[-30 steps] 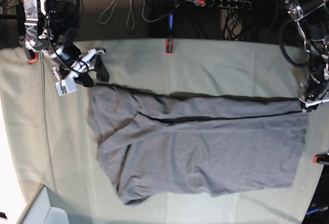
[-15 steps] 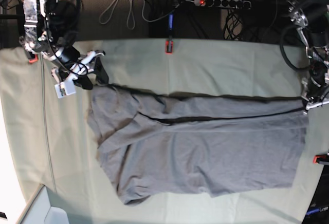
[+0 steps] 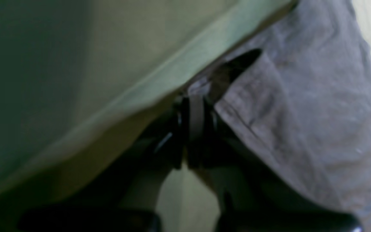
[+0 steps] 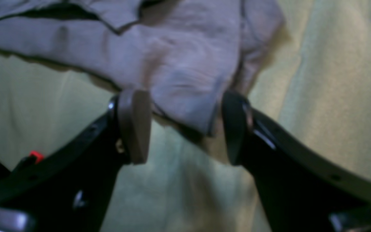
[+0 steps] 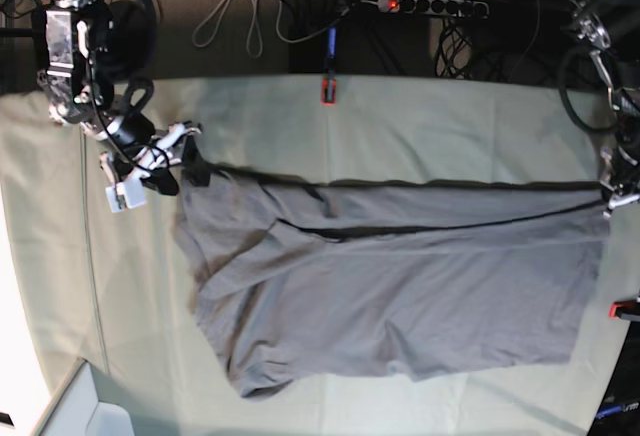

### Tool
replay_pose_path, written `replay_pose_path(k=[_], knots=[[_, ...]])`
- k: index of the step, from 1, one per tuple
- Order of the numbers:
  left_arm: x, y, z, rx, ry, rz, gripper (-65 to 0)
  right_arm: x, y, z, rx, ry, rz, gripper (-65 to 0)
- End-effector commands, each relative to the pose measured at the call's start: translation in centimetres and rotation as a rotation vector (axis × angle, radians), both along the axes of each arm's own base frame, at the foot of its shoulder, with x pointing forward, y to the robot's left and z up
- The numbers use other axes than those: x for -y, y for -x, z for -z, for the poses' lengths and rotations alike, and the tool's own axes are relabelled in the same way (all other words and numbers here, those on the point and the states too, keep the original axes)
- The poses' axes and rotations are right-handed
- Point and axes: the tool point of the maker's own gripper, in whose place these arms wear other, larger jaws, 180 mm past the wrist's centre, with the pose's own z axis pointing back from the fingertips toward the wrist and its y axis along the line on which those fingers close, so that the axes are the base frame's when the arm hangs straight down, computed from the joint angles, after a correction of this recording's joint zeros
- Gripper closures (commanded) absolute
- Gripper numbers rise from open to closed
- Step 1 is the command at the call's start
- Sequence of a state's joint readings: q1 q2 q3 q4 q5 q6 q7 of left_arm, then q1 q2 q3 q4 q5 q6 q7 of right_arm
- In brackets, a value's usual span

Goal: Layout the t-shirt on the table in an organized manner, then fold the t-shirt properly
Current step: 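Hold the shirt edge taut with both grippers, then lift the shirt edge with both grippers and lay it flat again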

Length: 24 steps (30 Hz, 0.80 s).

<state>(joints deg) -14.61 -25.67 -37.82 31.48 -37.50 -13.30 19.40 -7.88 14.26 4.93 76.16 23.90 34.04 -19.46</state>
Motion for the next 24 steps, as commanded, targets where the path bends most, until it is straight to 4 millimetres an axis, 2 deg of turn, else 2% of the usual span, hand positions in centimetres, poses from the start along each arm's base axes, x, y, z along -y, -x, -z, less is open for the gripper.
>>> replay_pose_path(k=[1,7,11,15,20,24], knots=[[-1.7,-1.1,-2.2,0.053,-0.047,-0.015,-0.1,0.3,-1.1,-1.2,0.048,-0.013,0.002,-37.3],[-1.7,-1.0,-2.2,0.051,-0.048,-0.013,-0.1,0.1,-0.8,-0.7,0.031,-0.018,0.002,-40.1],[-1.6,-1.1,-2.2,0.051,-0.048,-0.011,-0.1,-0.1,-0.2,0.8,-0.01,-0.036,0.014,-39.9],[-1.6,-1.1,-2.2,0.05,-0.05,-0.008,-0.1,-0.7,-1.3,1.7,-0.033,-0.051,0.01,-38.1],[-1.6,-1.1,-2.2,0.049,-0.051,-0.008,-0.1,-0.6,-2.9,1.3,-0.021,-0.054,0.013,-22.3],[-1.6,-1.2,-2.3,0.05,-0.053,-0.008,-0.1,-0.6,-3.1,1.1,-0.016,-0.052,0.011,-2.5]])
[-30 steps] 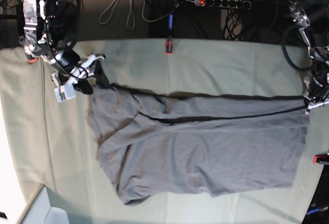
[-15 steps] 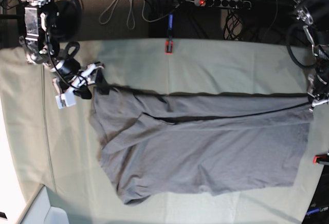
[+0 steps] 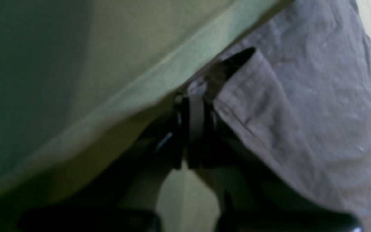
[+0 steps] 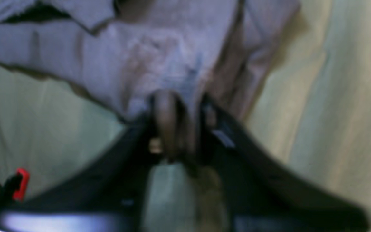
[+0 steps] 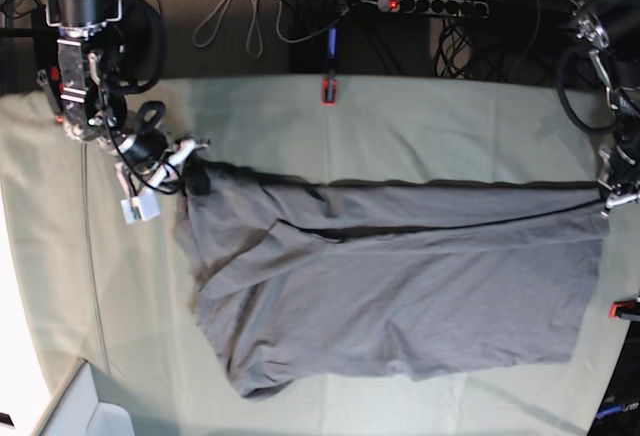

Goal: Layout the t-shirt on the table in an organized manner, then fold the t-shirt properly
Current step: 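Lift the shirt edge with both grippers and lay it flat again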

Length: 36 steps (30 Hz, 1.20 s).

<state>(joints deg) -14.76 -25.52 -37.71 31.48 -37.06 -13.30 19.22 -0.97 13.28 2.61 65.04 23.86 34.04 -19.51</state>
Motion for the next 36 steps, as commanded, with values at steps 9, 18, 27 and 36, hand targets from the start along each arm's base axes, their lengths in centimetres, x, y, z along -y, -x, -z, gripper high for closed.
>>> replay_pose_path(k=[9,18,27,36], knots=[[-2.6,-2.0,-5.4,0.064,-0.079,0.047,-0.1,4.3,0.5,-3.4,0.093,0.106,-0.032,0.0],[-3.3,-2.8,-11.8,0.11,-0.126,0.121,-0.1,4.4,-2.8,-11.2,0.257,0.241,-0.129,0.0],[-2.7,-1.0,-9.2,0.007,-0.086,0.152,-0.1,3.5,-4.5,-11.7,0.214,0.27,-0.147,0.0],[-2.8,1.3,-6.9,-0.093,-0.107,0.168,-0.1,3.1,1.4,-7.5,0.134,0.208,-0.142,0.0]])
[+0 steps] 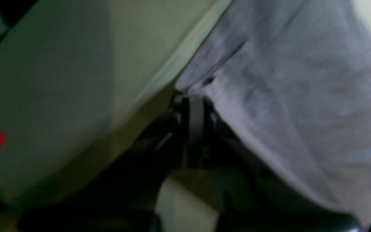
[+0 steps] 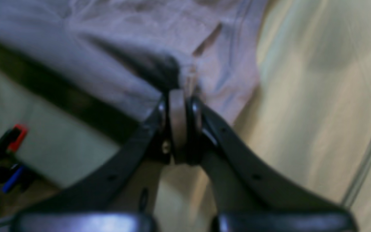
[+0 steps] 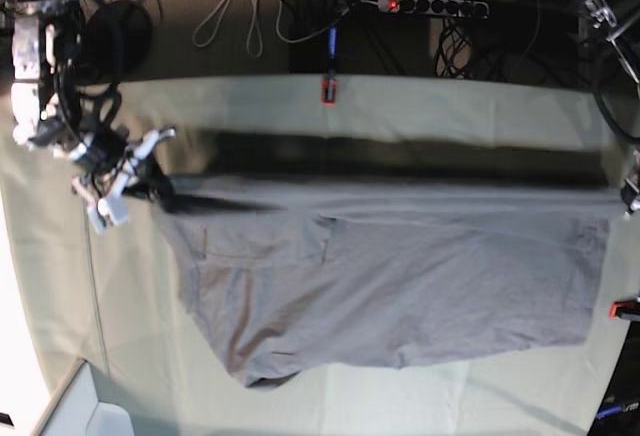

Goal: Layout the t-shirt on the table in an organized manner, then fold the t-shirt properly
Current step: 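Lift the shirt edge with both grippers and lay it flat again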

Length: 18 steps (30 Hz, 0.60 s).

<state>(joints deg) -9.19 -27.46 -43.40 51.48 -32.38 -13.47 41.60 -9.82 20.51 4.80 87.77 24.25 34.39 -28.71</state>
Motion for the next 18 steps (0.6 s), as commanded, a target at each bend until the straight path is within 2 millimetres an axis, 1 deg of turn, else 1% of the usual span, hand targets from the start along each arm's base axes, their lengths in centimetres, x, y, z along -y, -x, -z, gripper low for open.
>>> replay_pose_path(k=[1,4,8,12,14,16,18], knots=[[-1.7,0.3,-1.5,0.017,-0.053,-0.009,-0.1,0.3,0.0,-0.9,0.037,-0.012,-0.002,0.0],[-1.5,1.6,-0.4,-0.011,-0.043,-0.009,-0.1,0.3,1.4,-0.3,0.038,-0.035,0.006,0.0],[0.1,3.7,2.2,-0.063,-0.009,-0.005,-0.1,0.2,3.4,0.5,0.027,-0.058,0.015,0.0],[1.3,6.2,4.5,-0.118,0.018,-0.005,-0.1,1.1,5.7,1.3,-0.001,-0.048,0.013,0.0],[1.9,7.1,5.4,-0.134,0.029,-0.005,-0.1,1.2,6.9,1.8,-0.015,-0.056,0.019,0.0],[2.2,8.0,6.0,-0.151,0.038,-0.006,-0.1,2.0,8.3,2.2,-0.036,-0.044,0.027,0.0],[2.2,8.5,6.3,-0.163,0.038,-0.007,-0.1,2.0,9.5,2.6,-0.053,-0.051,0.032,0.0]])
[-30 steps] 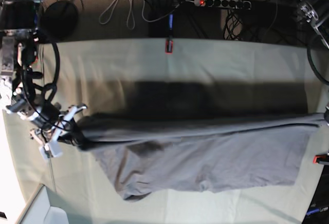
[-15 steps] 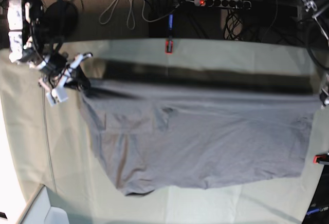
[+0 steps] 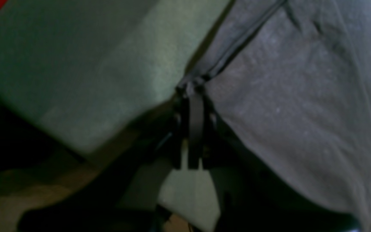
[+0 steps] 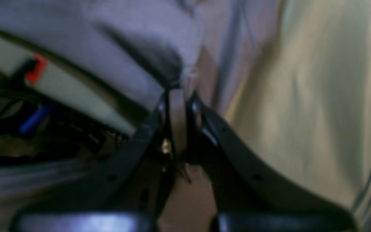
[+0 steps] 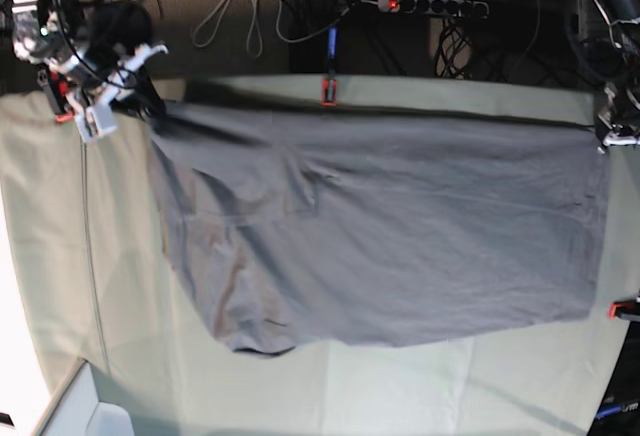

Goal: Layout the t-shirt on the table in an organized manner, then fold the t-shirt properly
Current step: 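Lift the shirt edge with both grippers and lay it flat again, then lower the right gripper onto the grey shirt corner and pinch it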

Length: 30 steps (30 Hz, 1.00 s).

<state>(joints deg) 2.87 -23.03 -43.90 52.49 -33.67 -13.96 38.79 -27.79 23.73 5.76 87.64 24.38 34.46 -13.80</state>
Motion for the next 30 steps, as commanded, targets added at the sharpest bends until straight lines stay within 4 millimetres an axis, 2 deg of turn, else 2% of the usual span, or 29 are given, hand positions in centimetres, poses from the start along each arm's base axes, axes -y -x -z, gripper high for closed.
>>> replay_pose_path(k=[1,4,10,13,15,18,21,23,25,30], knots=[[-0.6,0.8,-0.1,-0.033,-0.012,0.008,-0.1,0.4,0.1,-0.6,0.019,-0.001,-0.005,0.0],[-0.7,1.2,0.0,-0.04,-0.011,0.007,-0.1,0.5,0.6,-0.3,0.01,-0.008,0.002,0.0],[-3.1,3.8,-0.5,0.019,0.017,-0.165,-0.1,1.0,1.1,0.8,-0.023,-0.004,0.021,0.0],[-3.7,4.1,-0.9,0.039,0.02,-0.204,-0.4,1.1,1.2,1.0,-0.029,-0.003,0.023,0.0],[-3.7,4.1,-0.9,0.041,0.02,-0.206,-0.6,1.1,1.3,1.0,-0.03,-0.003,0.023,-5.2],[-3.8,4.0,-1.0,0.043,0.02,-0.207,-1.5,1.1,1.5,1.0,-0.033,-0.003,0.023,-17.9],[-3.8,3.2,-1.3,0.062,0.022,-0.207,-10.2,1.1,1.3,0.7,-0.024,-0.003,0.022,-28.3],[-3.8,3.2,-1.3,0.062,0.022,-0.207,-17.4,1.1,1.0,0.1,-0.005,0.001,0.019,-31.9],[-3.8,3.1,-1.3,0.064,0.022,-0.208,-24.0,2.1,1.2,-1.0,0.019,0.02,0.041,-33.6],[-4.2,3.3,-1.6,0.074,0.021,-0.226,-27.2,2.4,-0.5,-4.2,0.129,0.017,0.095,-34.0]])
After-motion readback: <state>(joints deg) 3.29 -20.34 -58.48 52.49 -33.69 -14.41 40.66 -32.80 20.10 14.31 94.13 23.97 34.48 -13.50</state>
